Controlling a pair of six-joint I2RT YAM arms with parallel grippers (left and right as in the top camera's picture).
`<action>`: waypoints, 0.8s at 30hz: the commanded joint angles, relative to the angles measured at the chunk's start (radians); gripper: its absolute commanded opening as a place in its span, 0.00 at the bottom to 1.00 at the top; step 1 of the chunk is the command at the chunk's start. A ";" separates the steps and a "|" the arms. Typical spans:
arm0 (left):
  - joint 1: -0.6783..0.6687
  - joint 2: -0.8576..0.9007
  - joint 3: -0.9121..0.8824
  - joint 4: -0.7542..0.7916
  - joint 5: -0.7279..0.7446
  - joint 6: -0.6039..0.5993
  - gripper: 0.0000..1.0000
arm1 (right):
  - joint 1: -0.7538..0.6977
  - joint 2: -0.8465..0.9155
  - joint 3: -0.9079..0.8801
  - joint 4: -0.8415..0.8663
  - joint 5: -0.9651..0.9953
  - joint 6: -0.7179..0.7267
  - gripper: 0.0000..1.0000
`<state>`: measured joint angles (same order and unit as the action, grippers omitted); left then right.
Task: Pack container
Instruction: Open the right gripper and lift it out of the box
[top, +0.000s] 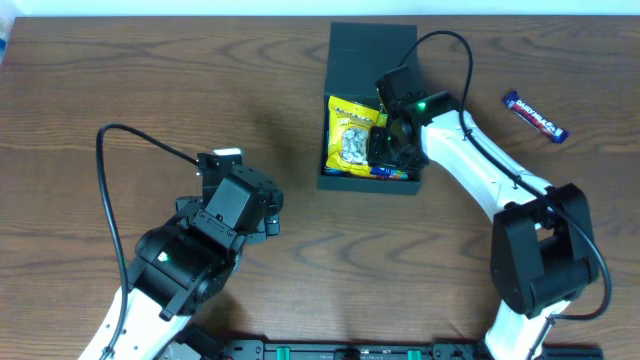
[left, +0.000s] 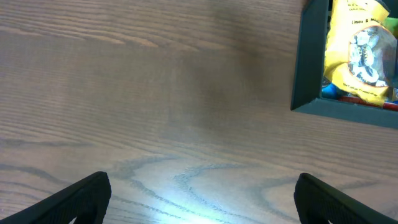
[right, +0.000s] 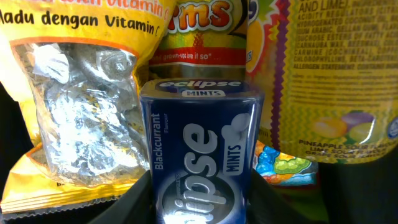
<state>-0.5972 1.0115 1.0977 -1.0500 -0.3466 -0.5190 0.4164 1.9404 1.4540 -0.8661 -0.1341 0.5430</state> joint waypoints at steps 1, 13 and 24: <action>0.002 -0.004 -0.003 -0.004 -0.011 0.010 0.95 | 0.004 0.016 0.018 -0.002 0.021 -0.008 0.53; 0.002 -0.004 -0.003 -0.004 -0.011 0.010 0.95 | 0.004 -0.029 0.018 -0.006 0.022 -0.030 0.81; 0.002 -0.004 -0.003 -0.004 -0.011 0.010 0.95 | -0.027 -0.380 0.018 -0.162 0.121 -0.470 0.99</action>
<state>-0.5972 1.0115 1.0977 -1.0504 -0.3466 -0.5190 0.4103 1.6360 1.4559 -0.9966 -0.0689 0.2947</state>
